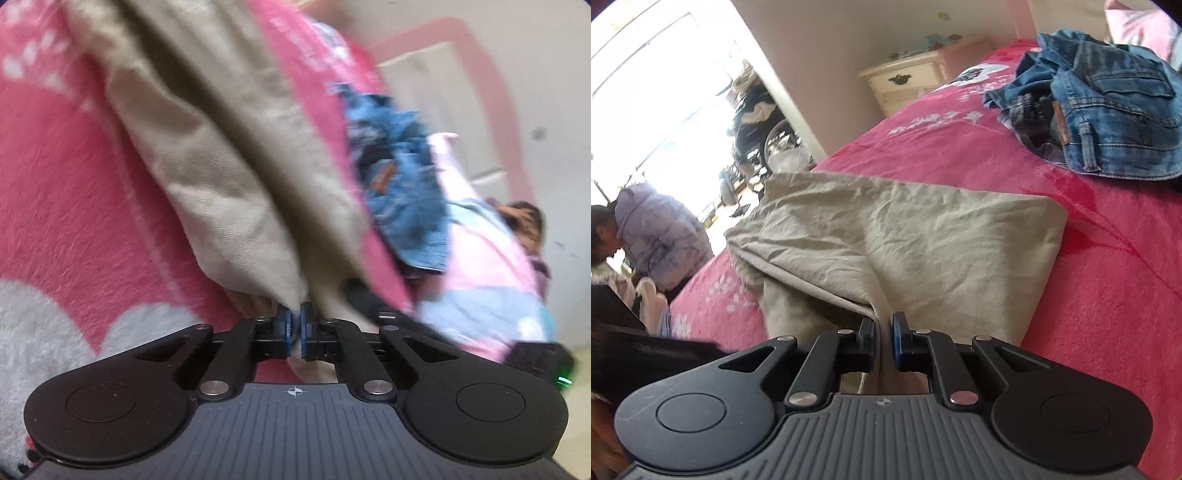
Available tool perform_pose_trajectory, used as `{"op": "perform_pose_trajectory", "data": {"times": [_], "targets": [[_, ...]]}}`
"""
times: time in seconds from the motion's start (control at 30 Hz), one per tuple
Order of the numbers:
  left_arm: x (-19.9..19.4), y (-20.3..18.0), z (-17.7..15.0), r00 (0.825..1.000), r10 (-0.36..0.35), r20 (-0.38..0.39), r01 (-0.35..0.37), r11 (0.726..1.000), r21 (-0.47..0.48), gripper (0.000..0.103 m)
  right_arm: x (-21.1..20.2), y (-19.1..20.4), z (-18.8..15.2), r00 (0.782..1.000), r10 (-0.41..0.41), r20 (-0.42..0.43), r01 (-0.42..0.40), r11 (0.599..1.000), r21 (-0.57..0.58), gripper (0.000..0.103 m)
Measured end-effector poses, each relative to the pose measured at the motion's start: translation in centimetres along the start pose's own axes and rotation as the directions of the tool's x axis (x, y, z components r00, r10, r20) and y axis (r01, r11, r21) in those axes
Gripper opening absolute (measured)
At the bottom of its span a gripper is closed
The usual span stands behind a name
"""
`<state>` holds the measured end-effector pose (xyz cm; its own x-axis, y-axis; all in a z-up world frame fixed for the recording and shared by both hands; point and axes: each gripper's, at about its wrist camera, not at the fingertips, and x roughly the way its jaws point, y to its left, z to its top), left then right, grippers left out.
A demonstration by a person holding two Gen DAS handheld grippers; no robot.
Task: Fold clothes
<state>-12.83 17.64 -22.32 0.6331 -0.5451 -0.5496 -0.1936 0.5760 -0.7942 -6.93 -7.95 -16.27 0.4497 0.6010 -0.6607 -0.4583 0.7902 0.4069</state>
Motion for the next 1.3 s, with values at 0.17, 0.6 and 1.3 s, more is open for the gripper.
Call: {"op": "perform_pose_trajectory", "data": {"times": [0.17, 0.6, 1.3], "targets": [[-0.4, 1.0, 0.7, 0.997, -0.073, 0.015, 0.074, 0.993, -0.089, 0.001, 0.4, 0.8, -0.6, 1.000, -0.010, -0.025, 0.009, 0.998, -0.064, 0.010], [4.7, 4.4, 1.5, 0.999, -0.029, 0.042, 0.042, 0.935, -0.353, 0.006, 0.1, -0.4, -0.2, 1.000, 0.013, 0.019, -0.014, 0.998, 0.068, 0.010], [5.2, 2.6, 2.2, 0.997, 0.072, 0.020, -0.066, 0.972, -0.225, 0.007, 0.7, 3.5, -1.4, 0.995, -0.069, -0.073, 0.046, 0.958, -0.282, 0.041]]}}
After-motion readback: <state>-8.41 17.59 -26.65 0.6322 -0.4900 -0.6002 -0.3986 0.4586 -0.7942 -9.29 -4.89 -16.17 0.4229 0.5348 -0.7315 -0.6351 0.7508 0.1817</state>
